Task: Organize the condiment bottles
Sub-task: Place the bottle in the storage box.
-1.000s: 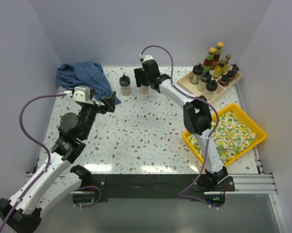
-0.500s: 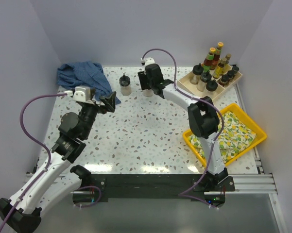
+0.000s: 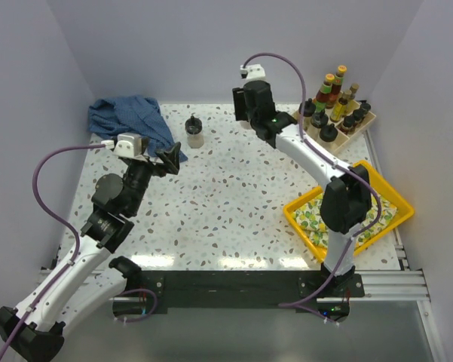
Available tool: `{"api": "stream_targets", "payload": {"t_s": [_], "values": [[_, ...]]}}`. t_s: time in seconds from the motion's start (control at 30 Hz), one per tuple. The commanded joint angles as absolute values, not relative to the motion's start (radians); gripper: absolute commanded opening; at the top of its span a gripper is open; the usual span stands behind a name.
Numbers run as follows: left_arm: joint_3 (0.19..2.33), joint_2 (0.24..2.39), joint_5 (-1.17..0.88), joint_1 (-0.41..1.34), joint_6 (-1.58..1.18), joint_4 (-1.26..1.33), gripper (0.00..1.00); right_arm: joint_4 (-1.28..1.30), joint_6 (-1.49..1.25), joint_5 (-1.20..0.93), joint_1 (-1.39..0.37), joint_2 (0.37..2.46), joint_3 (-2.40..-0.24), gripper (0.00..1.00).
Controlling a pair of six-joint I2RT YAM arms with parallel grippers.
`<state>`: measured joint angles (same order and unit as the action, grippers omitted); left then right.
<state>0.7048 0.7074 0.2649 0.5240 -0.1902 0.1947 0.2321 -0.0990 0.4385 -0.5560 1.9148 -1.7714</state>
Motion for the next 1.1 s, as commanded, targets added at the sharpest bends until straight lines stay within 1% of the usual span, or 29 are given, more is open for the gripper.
{"api": "stream_targets", "payload": {"t_s": [0.0,0.17,0.43,0.7,1.07], "values": [[0.709,0.703,0.259,0.52,-0.183,0.233,1.0,0.163,-0.104,0.56,-0.476,1.789,-1.688,0.24],[0.709,0.703,0.255,0.519,-0.183,0.235,1.0,0.098,-0.107,0.58,-0.381,1.692,-1.527,0.24],[0.709,0.706,0.252,0.522,-0.184,0.235,1.0,0.014,-0.107,0.634,-0.298,1.674,-1.387,0.22],[0.709,0.709,0.249,0.519,-0.183,0.235,1.0,-0.035,-0.123,0.621,-0.232,1.715,-1.345,0.21],[0.71,0.713,0.244,0.52,-0.181,0.236,1.0,-0.058,-0.13,0.627,-0.196,1.804,-1.359,0.2]]}}
